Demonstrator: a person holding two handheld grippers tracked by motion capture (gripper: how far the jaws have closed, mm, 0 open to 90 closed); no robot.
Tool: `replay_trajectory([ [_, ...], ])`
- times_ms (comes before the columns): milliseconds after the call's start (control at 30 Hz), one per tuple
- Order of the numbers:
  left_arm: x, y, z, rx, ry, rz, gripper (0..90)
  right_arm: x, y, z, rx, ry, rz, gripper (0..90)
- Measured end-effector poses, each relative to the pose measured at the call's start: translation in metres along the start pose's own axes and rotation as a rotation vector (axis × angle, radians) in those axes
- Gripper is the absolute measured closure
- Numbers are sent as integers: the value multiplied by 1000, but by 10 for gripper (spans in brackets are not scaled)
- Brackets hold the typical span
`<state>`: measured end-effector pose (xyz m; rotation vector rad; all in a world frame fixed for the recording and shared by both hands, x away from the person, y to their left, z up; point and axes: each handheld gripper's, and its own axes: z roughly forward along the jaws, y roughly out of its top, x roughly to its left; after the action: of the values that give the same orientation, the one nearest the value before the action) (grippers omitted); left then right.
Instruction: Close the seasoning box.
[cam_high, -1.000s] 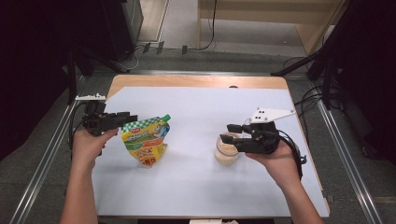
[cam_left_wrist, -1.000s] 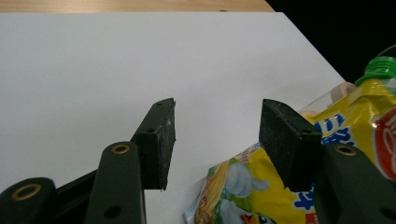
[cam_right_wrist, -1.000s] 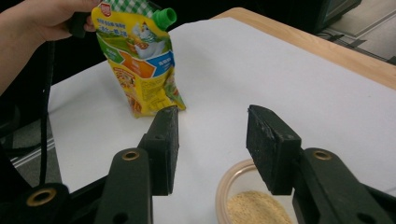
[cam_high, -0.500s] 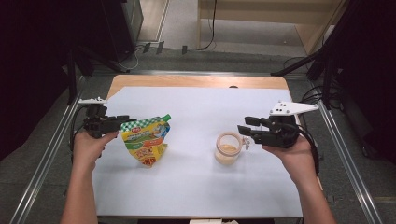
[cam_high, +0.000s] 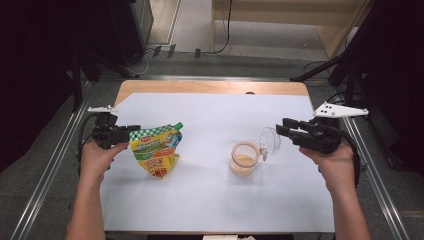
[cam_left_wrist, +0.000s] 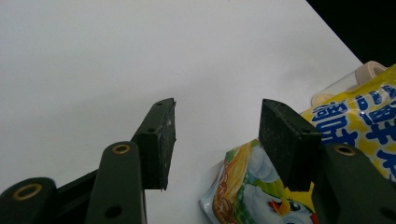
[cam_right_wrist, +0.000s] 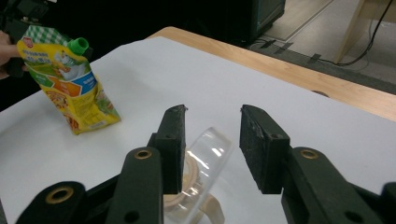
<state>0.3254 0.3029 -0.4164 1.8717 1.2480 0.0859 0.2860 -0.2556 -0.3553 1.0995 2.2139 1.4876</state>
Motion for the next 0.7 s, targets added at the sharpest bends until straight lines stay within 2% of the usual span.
replay_trajectory([
  [200, -1, 0, 1, 5, -3, 5, 467, -12, -6, -3, 9, -42, 30, 744],
  [333, -1, 0, 2, 11, -4, 7, 465, -20, -13, 5, 28, -48, 83, 839],
  [433, -1, 0, 1, 12, -4, 7, 464, -25, -21, 14, 59, -55, 92, 881],
  [567, -1, 0, 1, 8, -6, 7, 463, -28, -29, 24, 88, -59, 98, 900],
  [700, -2, 0, 2, 13, -5, 10, 463, -30, -37, 35, 112, -35, 113, 900],
])
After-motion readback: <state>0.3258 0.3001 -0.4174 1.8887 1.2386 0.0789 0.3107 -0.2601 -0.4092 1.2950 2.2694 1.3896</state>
